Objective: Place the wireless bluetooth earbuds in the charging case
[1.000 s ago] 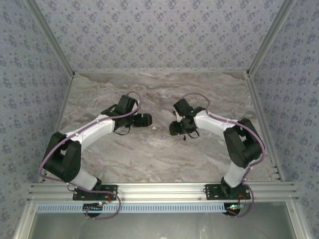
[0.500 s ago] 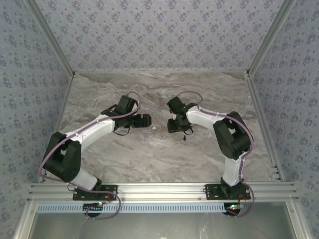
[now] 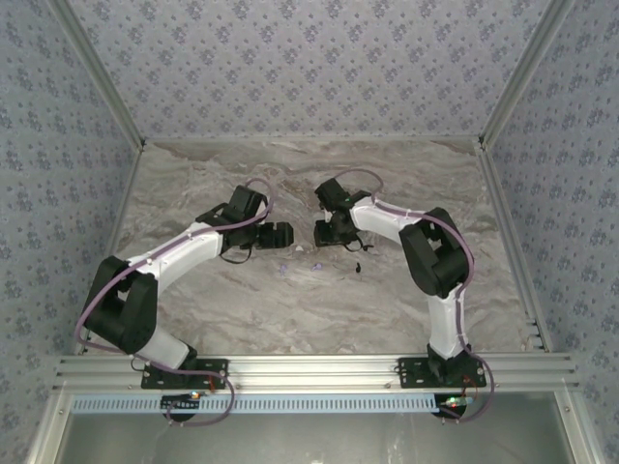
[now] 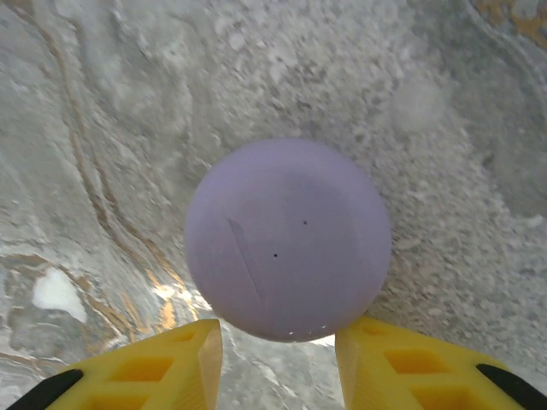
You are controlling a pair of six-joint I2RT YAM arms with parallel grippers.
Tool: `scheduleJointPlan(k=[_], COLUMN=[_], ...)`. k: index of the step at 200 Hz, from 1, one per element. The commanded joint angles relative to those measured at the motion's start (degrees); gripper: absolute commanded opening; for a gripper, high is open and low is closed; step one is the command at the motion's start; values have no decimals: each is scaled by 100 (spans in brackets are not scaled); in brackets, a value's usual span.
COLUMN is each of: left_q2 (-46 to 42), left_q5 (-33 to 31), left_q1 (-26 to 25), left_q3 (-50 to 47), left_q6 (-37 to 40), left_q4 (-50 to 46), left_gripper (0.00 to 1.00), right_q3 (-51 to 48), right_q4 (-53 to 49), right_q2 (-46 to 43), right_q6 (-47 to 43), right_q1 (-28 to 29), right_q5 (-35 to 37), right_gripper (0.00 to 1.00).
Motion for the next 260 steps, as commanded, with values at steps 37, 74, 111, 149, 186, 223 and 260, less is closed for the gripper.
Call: scheduleJointPlan(k=[37,74,111,149,186,223,260], left_q2=[644,1259,1850,2278,2636,2938,3211], left_q5=[562,748,1017,1182,1464,1479,1472], left_q1=[-125,-312,-370,-454,-459,-463,-463], left_q3=[673,1101,1385,1627,1807,1992,2138], left_q6=[-132,-135,-267,-304,-358,-453,-506], left_q4=[159,292,462,443,544,559,603], left_gripper=[76,64,26,26,24,22,20], right_q3=[-211,169,973,1662,2080,2330,2290], right_q4=[187,-233,-729,-1073,-1284,-1523,-1662], right_q2=[-761,-472,275,885,1299,1535,1536], right_q6=[-76,-585,-854,-962,-970,-1038,-1159], right_q1=[-324,-854,-1111,-1143,-1138,-1106,-1100], right_q5=[-382,-877,-1131,-1341,-1363,-1359,-1384], right_gripper=[44,39,21,20,19,19,19])
